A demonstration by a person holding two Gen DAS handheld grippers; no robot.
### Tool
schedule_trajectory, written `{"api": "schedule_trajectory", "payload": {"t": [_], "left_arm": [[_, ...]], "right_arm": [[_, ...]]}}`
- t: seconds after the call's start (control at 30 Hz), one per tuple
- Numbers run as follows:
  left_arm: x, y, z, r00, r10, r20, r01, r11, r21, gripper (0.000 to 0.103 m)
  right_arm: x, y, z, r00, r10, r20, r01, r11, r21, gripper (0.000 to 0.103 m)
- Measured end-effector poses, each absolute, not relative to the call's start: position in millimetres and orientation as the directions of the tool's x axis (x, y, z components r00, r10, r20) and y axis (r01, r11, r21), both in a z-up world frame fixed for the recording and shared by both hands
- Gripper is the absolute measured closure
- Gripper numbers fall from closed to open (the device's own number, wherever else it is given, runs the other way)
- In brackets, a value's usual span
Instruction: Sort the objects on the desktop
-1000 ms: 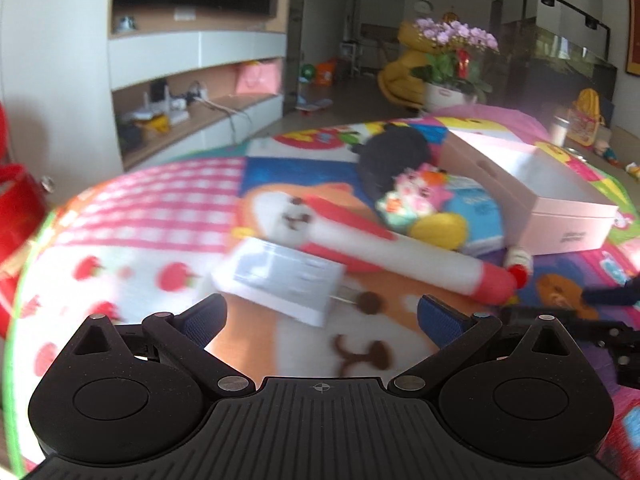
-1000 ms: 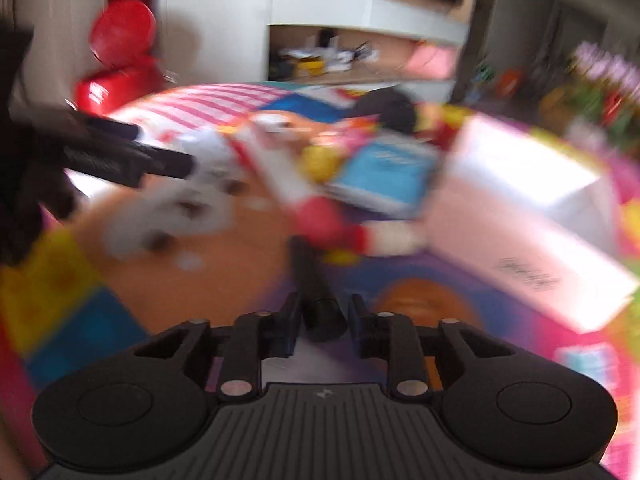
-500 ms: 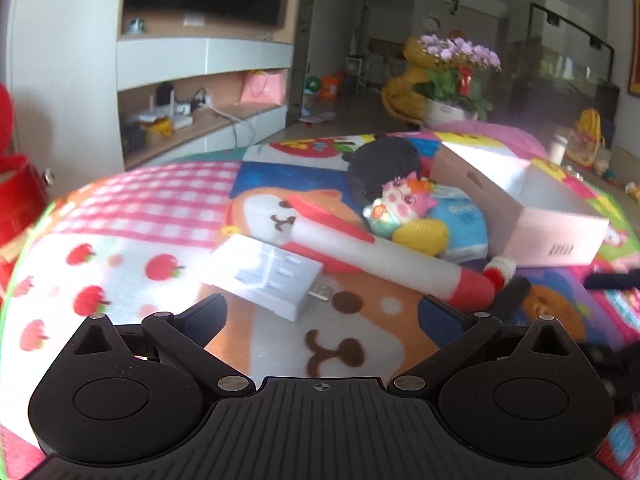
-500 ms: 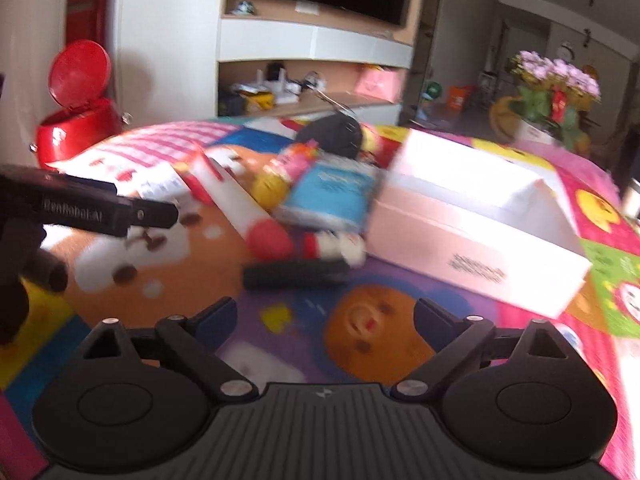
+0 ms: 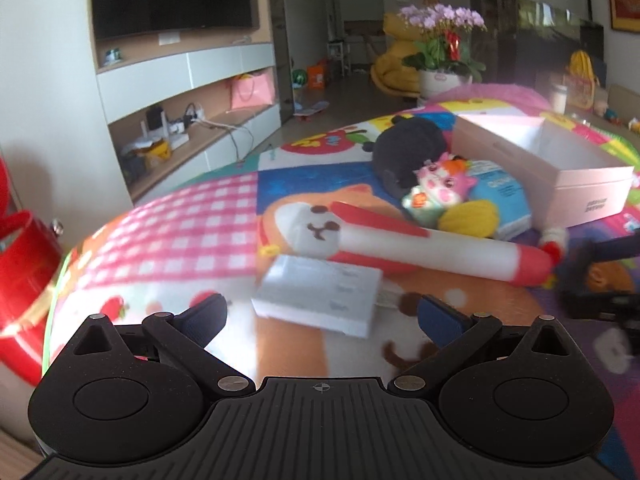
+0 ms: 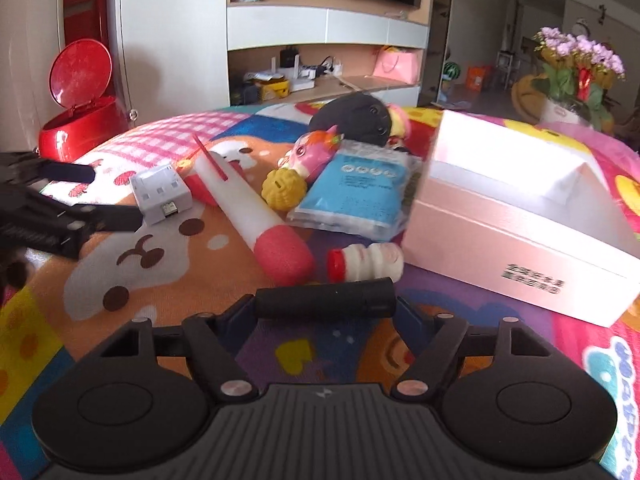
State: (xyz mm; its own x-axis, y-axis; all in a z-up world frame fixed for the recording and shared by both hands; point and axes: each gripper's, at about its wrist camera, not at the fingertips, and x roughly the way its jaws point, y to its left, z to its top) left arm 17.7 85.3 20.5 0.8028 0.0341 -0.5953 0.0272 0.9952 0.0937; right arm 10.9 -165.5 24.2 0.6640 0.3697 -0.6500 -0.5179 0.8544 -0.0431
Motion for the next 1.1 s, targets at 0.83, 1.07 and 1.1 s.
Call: {"api": "schedule_trajectory", "payload": {"t": [0.83, 1.07, 1.1], "left_arm": [[53.8, 76.0, 6.1, 0.747, -0.049, -0.663, 0.152, 0.983, 0.099, 0.008], [13.7, 56.4, 22.2, 0.767, -0.101, -0.634, 0.185, 0.98, 0.068, 0.008], [4.8, 49.8, 28.1, 0.773, -0.126, -0.622, 0.207, 0.977, 0.059, 0.008]], "right_arm": [[-22.9, -197.3, 31.5, 0.666, 0.329, -0.67, -0.465, 0.885, -0.028, 0.029], [-38.5, -211.9, 38.2, 0.695, 0.3, -0.654, -0.439, 0.897, -0.055, 0.029], [-41.8, -214.9, 39.9, 0.704, 0.291, -0.648, -0.432, 0.9, -0.064, 0.029]]}}
